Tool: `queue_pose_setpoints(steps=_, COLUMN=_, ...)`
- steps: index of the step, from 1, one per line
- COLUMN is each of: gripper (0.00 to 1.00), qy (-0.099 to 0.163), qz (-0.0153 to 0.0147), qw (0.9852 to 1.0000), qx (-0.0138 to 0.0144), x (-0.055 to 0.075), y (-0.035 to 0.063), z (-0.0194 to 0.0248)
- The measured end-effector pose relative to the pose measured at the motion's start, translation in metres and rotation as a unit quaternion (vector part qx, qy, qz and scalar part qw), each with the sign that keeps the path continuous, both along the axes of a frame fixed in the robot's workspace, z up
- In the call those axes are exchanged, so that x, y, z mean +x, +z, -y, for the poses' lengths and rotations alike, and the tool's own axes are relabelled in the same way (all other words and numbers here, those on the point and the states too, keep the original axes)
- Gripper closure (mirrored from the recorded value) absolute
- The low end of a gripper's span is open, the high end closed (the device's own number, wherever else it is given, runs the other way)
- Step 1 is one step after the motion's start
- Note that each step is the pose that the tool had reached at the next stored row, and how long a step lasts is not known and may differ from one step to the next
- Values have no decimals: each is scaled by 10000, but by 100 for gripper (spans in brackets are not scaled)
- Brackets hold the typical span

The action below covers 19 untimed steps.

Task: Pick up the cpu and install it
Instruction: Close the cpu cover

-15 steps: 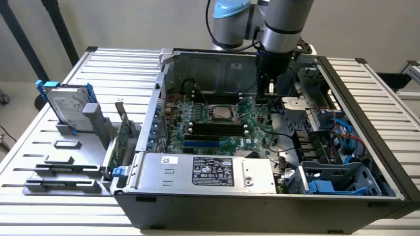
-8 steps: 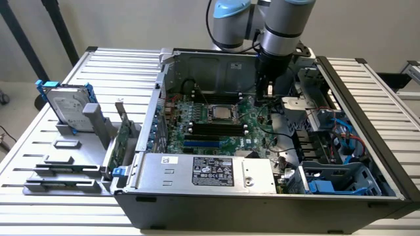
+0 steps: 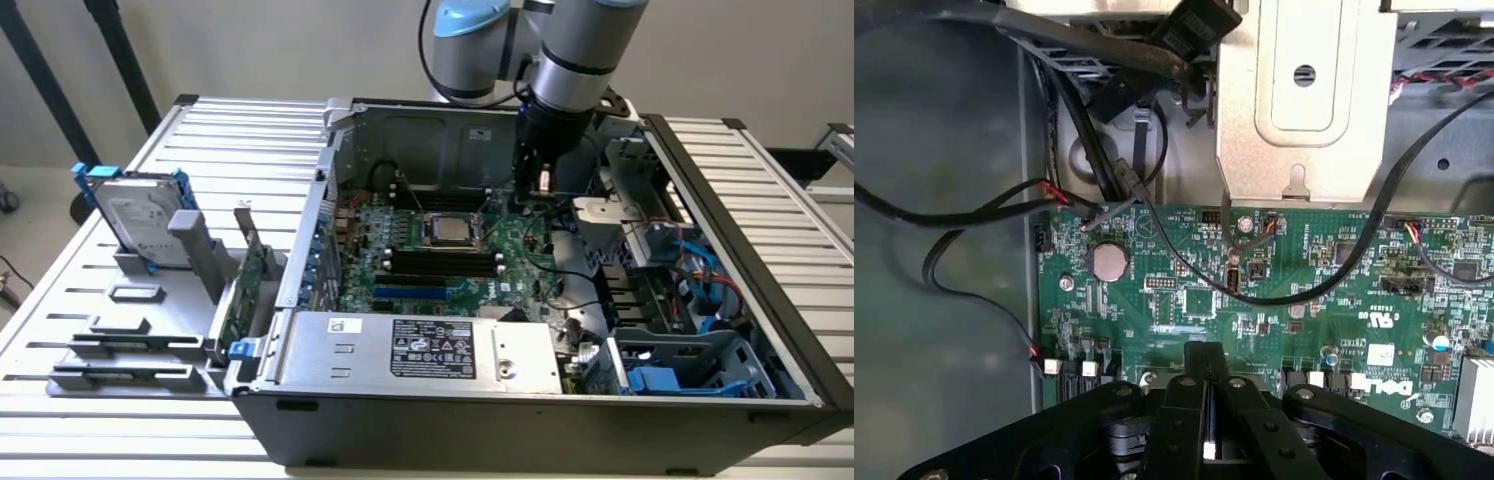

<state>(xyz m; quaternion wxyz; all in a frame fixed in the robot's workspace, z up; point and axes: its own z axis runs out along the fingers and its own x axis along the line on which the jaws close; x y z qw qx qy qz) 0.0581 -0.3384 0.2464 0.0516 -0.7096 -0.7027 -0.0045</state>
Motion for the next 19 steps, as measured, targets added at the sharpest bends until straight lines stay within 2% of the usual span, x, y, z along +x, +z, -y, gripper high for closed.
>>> queue_pose_setpoints(steps=7, gripper=89, qy=4, qz=-28, qw=10000, qx=-1, x=-132, y=11, z=0)
queue_pose_setpoints(steps=19, gripper=89, qy=16, qz=-54, qw=10000, qx=-1, x=-497, y=11, z=2)
